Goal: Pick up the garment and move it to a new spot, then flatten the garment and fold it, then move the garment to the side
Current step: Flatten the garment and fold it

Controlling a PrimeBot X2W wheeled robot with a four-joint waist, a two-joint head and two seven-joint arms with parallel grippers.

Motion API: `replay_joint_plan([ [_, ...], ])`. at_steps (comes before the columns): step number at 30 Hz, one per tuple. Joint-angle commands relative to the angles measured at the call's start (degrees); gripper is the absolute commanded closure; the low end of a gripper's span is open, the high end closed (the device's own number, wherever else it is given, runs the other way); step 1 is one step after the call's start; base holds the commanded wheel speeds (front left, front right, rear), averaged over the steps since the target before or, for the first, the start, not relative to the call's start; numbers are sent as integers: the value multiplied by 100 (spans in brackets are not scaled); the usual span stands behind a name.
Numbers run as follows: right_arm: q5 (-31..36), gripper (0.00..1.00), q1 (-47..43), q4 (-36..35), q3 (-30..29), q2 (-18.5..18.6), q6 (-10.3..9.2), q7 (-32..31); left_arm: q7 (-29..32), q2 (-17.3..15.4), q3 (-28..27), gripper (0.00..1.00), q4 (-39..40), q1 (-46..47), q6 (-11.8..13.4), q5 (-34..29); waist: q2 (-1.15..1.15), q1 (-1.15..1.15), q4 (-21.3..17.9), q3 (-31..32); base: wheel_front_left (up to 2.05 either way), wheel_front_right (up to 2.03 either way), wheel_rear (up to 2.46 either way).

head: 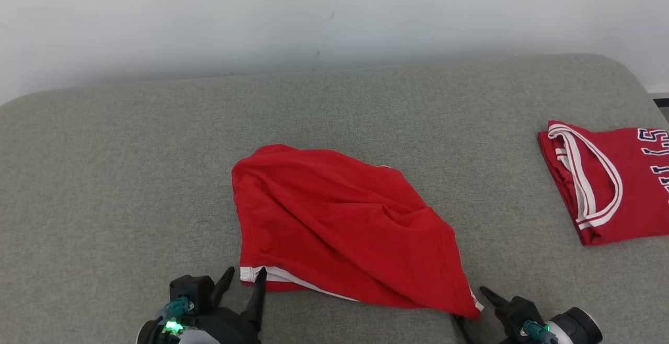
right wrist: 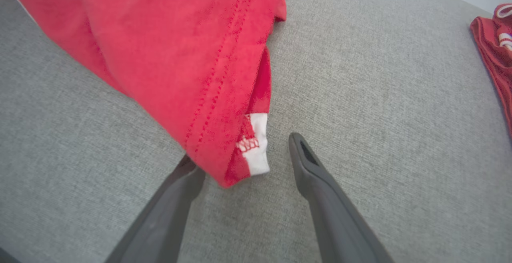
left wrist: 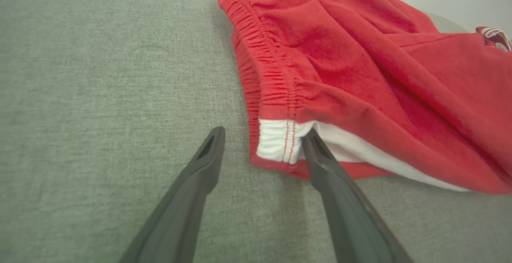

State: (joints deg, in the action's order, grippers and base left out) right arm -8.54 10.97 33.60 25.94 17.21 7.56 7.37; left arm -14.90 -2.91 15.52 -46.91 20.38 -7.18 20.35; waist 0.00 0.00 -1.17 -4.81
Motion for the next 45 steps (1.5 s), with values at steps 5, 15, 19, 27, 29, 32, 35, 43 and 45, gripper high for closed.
replay_joint_plan([
  [5,14,18,101,-34,164,-47,-18,141,-30,-13,91,79,2,57,-17,78,0,0,-20,-14,0,0,0],
  [15,-398,100,60,-158,229,-69,-18,75,-23,-40,166,100,177,-86,-21,174,0,0,-28,87,0,0,0],
  [19,-1120,100,18,-559,61,-165,-18,-86,-21,-96,204,100,551,-157,-22,276,0,0,-40,180,0,0,0],
  [27,-2947,100,-13,-1790,-343,-179,-18,-1381,17,-314,211,100,1497,56,-23,768,0,0,-29,309,0,0,0],
  [29,-3451,100,48,-2008,-662,-317,-18,-1870,107,-430,258,100,1674,276,-22,943,0,0,-35,282,0,0,0],
  [32,-4082,100,373,-2111,-1267,-712,-11,-2693,358,-576,292,100,1903,690,-23,1178,0,0,-109,138,0,0,0],
  [35,-4497,100,981,-1965,-1916,-1157,-10,-3480,739,-740,312,100,2069,1297,-23,1509,0,0,-229,-142,0,0,0],
  [43,-4551,100,3985,-719,-2848,-1437,-10,-3652,1795,-1205,-76,100,2101,3407,12,2124,0,0,-539,-1620,0,0,0],
  [45,-4552,100,4854,-239,-2937,-1429,-10,-3259,1903,-1206,-293,100,2072,3955,95,2288,0,0,-564,-2016,0,0,0],
])
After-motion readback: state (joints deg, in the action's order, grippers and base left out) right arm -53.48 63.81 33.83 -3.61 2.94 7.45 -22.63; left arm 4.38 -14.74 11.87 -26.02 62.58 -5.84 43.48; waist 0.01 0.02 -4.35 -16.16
